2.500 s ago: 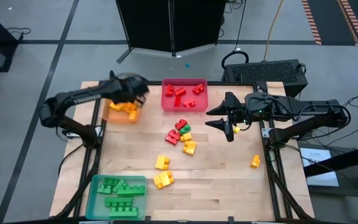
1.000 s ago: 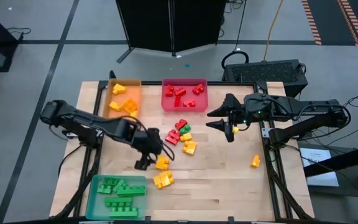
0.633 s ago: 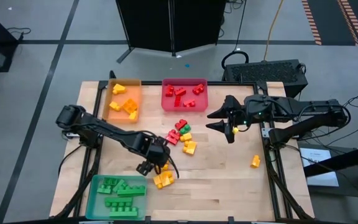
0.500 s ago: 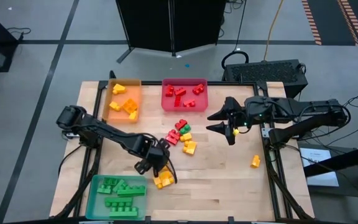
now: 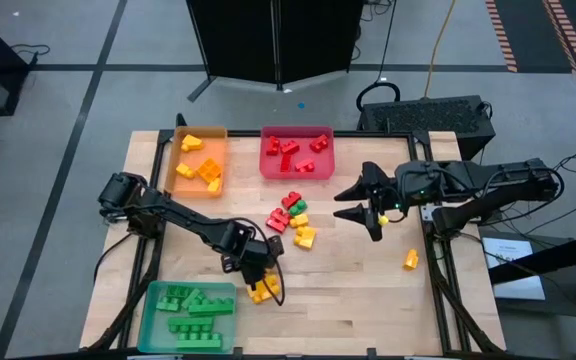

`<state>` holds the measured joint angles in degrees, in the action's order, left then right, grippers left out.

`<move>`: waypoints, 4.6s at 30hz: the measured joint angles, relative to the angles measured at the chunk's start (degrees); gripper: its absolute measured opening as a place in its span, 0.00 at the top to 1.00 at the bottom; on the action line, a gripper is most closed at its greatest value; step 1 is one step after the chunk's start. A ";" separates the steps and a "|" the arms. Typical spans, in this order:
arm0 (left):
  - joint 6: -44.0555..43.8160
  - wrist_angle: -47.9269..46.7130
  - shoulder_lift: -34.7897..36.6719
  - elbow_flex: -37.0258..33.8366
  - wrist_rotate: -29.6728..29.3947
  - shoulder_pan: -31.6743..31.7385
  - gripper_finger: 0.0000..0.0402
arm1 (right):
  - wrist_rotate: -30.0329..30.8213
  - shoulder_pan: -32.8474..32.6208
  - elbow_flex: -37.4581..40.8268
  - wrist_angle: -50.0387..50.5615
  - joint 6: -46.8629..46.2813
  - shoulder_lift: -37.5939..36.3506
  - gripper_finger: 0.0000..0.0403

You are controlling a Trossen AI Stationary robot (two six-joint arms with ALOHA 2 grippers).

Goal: Sort blocks
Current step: Put the yellow game piece into the yellow bin

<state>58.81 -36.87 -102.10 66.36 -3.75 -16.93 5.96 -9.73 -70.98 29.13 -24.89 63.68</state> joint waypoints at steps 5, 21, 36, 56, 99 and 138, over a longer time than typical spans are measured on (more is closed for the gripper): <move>2.72 -1.59 -0.04 0.29 -5.13 -0.33 0.18 | 0.00 -0.52 0.00 0.25 0.03 0.00 0.50; 8.32 -7.94 -0.04 2.05 -8.74 0.66 0.18 | 0.00 -0.51 0.00 1.15 0.29 0.00 0.50; 7.65 -4.10 -0.06 -0.44 0.63 1.53 0.18 | 0.00 -0.51 0.00 1.17 0.67 0.00 0.50; 0.15 1.94 -7.49 -0.19 2.86 4.34 0.20 | -0.01 -0.51 0.00 3.14 2.03 0.00 0.50; -53.62 -13.35 19.06 4.27 -23.29 60.06 0.35 | 1.75 -0.51 0.02 2.05 2.53 -0.02 0.50; -69.35 -23.73 27.64 4.23 10.64 33.06 0.22 | 1.60 -0.51 0.02 2.55 4.31 -0.02 0.50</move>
<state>-10.54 -60.60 -74.47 70.59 6.89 16.14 7.56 -10.24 -70.96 31.68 -20.58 63.66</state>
